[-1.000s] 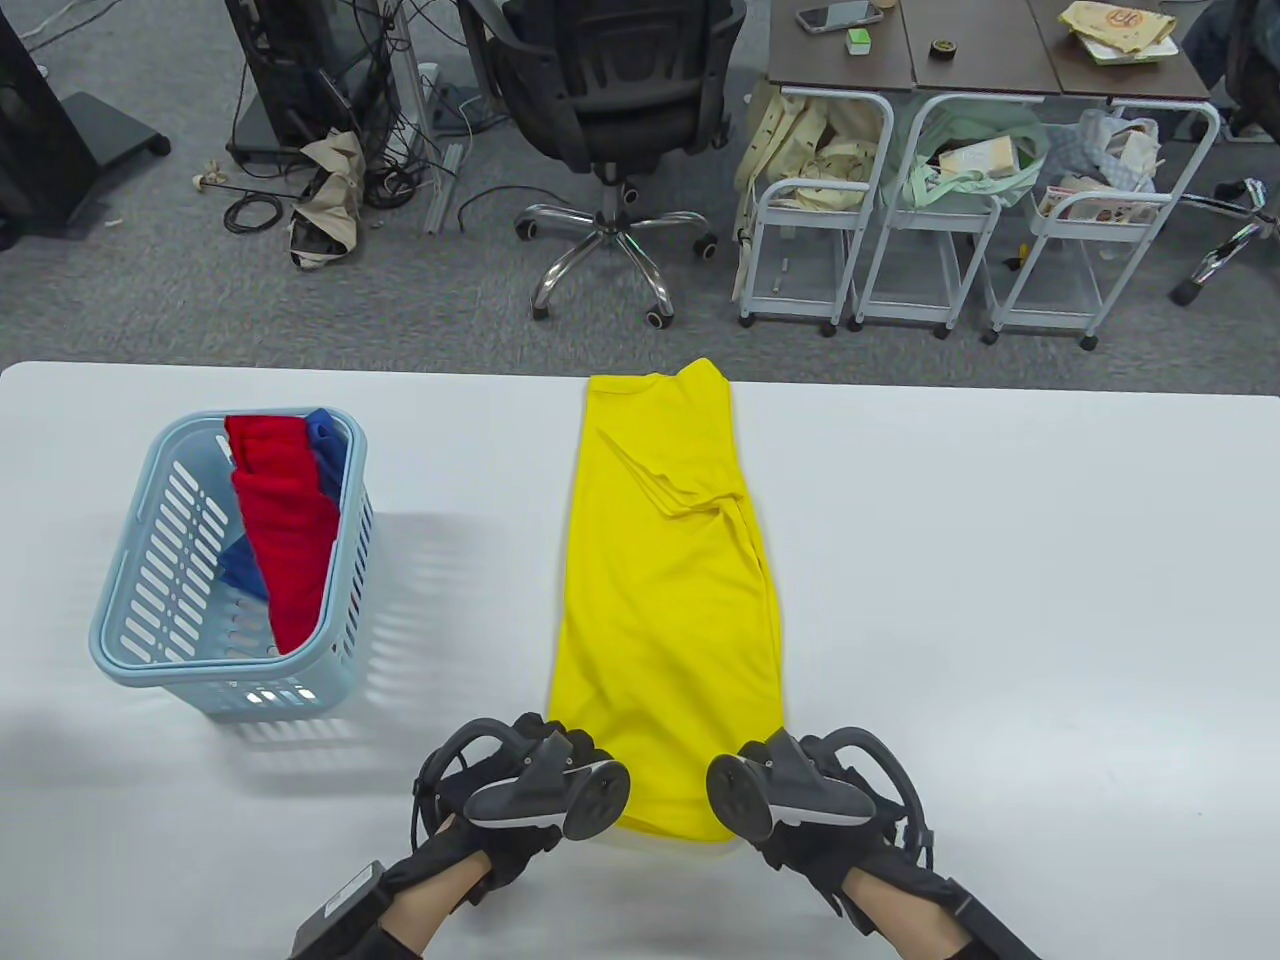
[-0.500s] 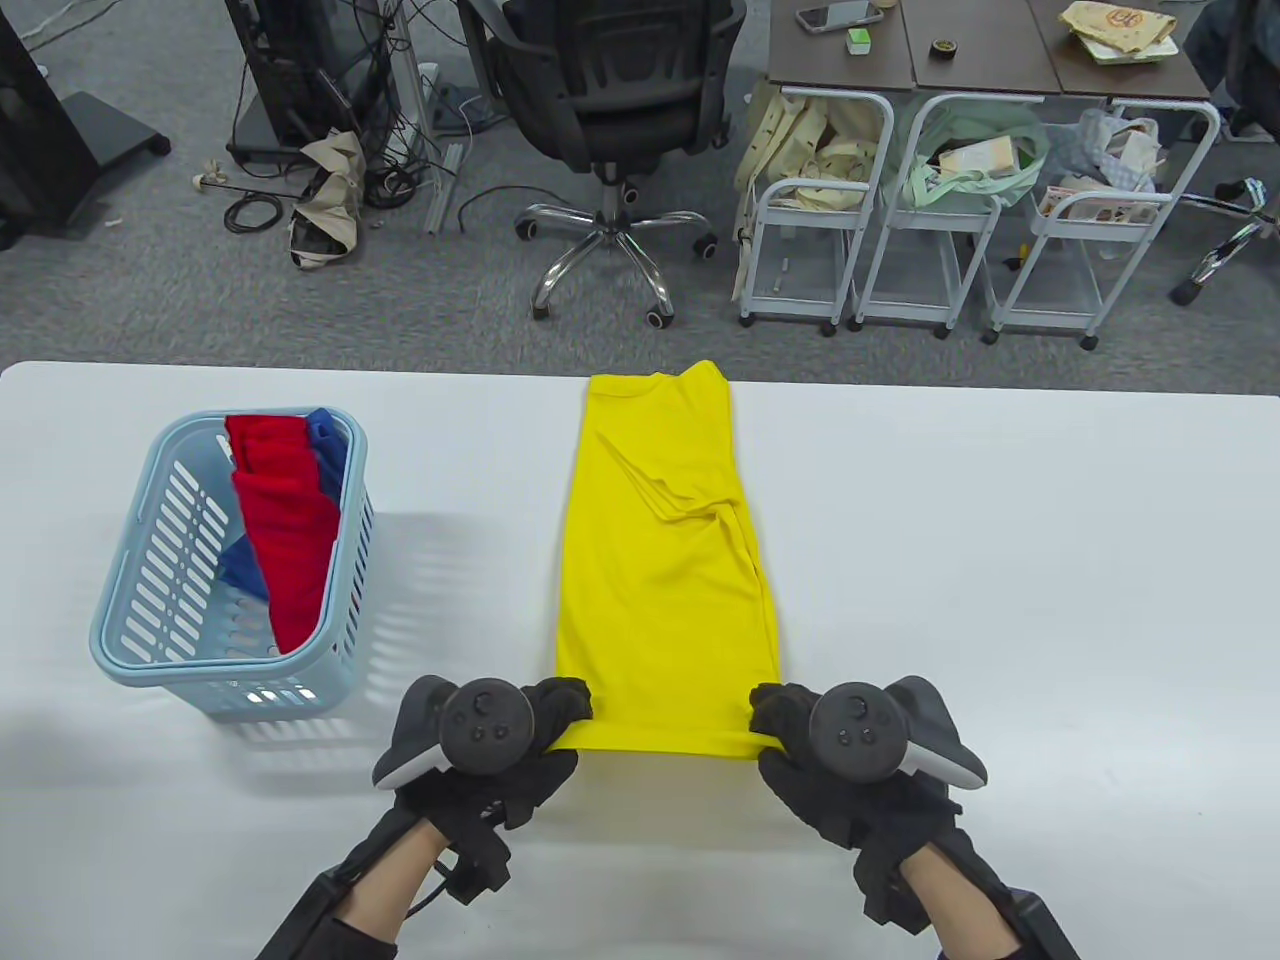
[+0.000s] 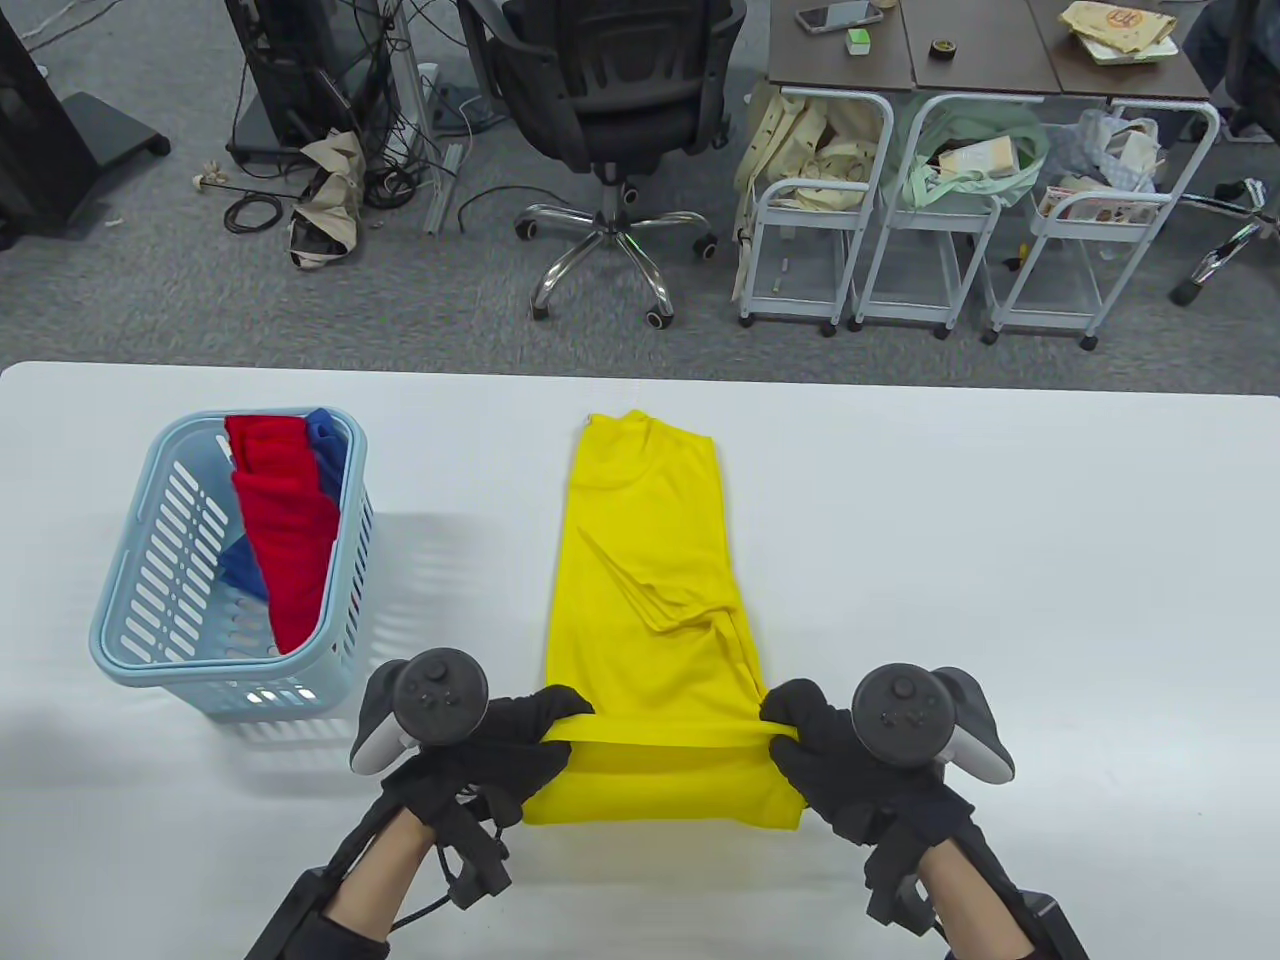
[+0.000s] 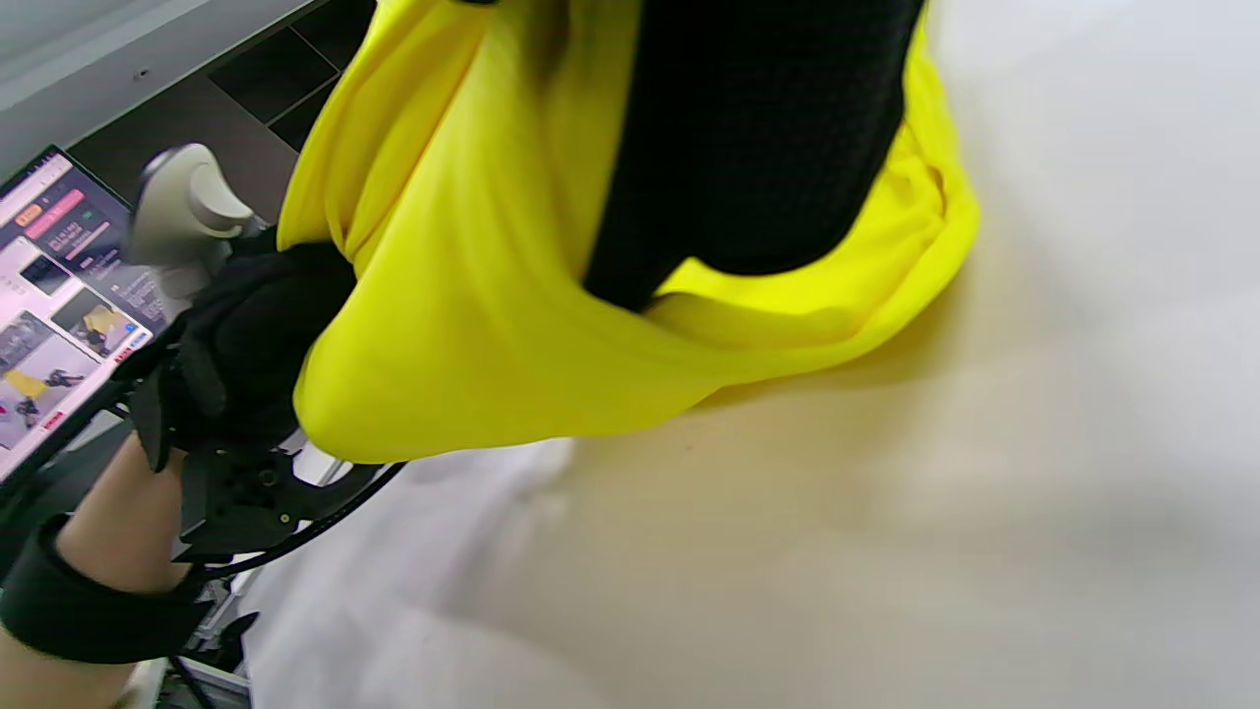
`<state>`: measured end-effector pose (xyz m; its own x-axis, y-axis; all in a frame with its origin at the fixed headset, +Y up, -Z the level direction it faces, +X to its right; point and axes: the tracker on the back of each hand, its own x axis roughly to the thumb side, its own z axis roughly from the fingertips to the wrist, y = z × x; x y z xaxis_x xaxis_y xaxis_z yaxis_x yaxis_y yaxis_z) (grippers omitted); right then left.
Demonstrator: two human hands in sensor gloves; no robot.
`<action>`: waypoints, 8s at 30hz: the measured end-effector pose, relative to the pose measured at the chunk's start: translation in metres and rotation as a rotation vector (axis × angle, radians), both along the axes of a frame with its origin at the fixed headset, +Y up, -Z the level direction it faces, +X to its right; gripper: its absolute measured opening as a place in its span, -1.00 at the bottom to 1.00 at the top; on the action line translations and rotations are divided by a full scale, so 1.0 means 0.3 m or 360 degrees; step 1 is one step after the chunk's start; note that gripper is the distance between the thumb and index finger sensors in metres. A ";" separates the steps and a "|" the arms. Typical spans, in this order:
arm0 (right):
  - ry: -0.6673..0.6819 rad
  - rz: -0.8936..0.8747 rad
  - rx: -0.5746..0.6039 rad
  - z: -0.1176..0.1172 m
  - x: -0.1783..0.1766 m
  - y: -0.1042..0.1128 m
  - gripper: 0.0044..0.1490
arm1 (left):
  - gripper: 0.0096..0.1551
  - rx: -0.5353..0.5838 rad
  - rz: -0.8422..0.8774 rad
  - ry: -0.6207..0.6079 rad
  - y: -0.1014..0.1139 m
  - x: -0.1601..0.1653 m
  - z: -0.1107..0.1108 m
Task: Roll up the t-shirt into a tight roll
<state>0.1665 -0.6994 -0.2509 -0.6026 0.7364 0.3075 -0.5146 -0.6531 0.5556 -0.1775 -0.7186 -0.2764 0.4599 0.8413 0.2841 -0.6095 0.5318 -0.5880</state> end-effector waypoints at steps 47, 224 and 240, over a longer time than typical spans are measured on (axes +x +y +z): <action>-0.0786 0.0950 0.0091 -0.540 -0.131 0.040 0.12 | -0.12 0.0467 -0.0977 0.1174 0.127 0.093 -0.434; -0.0240 0.1206 0.0331 0.029 -0.055 -0.099 -0.30 | -0.38 0.0858 -0.1369 -0.0207 -0.134 0.247 0.137; 0.0049 0.1179 0.0312 0.050 -0.166 -0.163 -0.31 | -0.25 0.0718 -0.1167 -0.0062 -0.125 0.213 0.130</action>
<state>0.1167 -0.7483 -0.2359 -0.9066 0.0739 0.4155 0.1098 -0.9094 0.4012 -0.1136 -0.7560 -0.2374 0.8260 0.1386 0.5464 -0.0047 0.9710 -0.2392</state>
